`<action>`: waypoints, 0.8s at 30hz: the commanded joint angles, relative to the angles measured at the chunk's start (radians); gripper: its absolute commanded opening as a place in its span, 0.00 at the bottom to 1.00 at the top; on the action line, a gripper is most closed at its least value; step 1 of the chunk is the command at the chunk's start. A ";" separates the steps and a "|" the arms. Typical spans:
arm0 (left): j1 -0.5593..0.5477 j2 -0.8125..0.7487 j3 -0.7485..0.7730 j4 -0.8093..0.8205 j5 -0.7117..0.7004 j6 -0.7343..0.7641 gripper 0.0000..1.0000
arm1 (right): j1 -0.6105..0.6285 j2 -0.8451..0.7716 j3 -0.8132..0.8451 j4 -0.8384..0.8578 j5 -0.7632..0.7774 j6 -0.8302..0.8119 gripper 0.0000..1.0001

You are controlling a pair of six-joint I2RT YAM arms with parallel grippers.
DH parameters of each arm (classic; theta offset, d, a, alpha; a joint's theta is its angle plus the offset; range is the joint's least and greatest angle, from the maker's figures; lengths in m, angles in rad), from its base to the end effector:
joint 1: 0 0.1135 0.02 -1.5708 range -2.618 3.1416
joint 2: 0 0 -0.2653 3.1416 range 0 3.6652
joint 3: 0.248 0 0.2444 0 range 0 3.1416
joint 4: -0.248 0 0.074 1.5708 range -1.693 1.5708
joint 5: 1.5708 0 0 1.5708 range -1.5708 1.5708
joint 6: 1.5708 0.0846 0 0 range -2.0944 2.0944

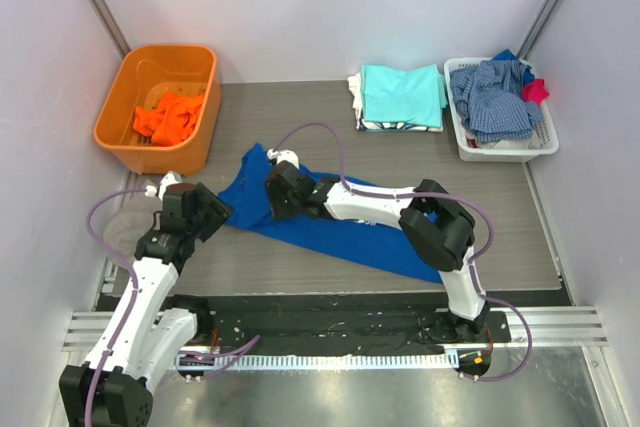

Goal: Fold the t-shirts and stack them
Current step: Fold the tshirt

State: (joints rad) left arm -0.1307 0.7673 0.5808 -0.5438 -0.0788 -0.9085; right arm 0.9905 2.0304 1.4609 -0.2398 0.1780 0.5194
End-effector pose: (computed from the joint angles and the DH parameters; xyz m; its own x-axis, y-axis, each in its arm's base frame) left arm 0.1902 -0.0183 0.2071 -0.4633 -0.7320 -0.4995 -0.4774 0.6811 -0.5552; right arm 0.2746 0.3916 0.1602 -0.7198 -0.2069 -0.6626 -0.4594 0.8576 0.2312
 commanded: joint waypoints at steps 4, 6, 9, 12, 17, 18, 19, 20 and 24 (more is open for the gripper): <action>-0.003 -0.017 -0.004 0.012 -0.010 0.010 0.58 | 0.028 0.013 0.036 0.020 -0.002 0.019 0.50; -0.003 -0.019 -0.006 0.010 -0.010 0.011 0.59 | 0.034 0.010 0.033 0.019 -0.002 0.022 0.50; -0.003 -0.019 -0.006 0.007 -0.012 0.011 0.58 | 0.040 0.005 0.026 0.019 0.002 0.025 0.50; -0.003 -0.019 -0.007 0.007 -0.010 0.010 0.58 | 0.040 0.007 0.018 0.020 0.005 0.027 0.50; -0.001 -0.019 -0.010 0.007 -0.013 0.010 0.58 | 0.040 0.019 0.010 0.025 0.008 0.030 0.50; -0.003 -0.019 -0.010 0.007 -0.013 0.011 0.59 | 0.039 0.021 0.010 0.025 0.009 0.028 0.50; -0.003 -0.019 -0.012 0.005 -0.015 0.011 0.59 | 0.039 0.024 0.007 0.025 0.009 0.031 0.50; -0.003 -0.020 -0.012 0.005 -0.016 0.010 0.58 | 0.039 0.027 0.007 0.025 0.006 0.033 0.50; -0.003 -0.023 -0.018 0.005 -0.019 0.010 0.59 | 0.040 0.030 -0.002 0.030 0.005 0.037 0.49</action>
State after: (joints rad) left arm -0.1310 0.7605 0.5705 -0.5461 -0.0792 -0.9085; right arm 1.0248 2.0586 1.4624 -0.2390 0.1730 0.5339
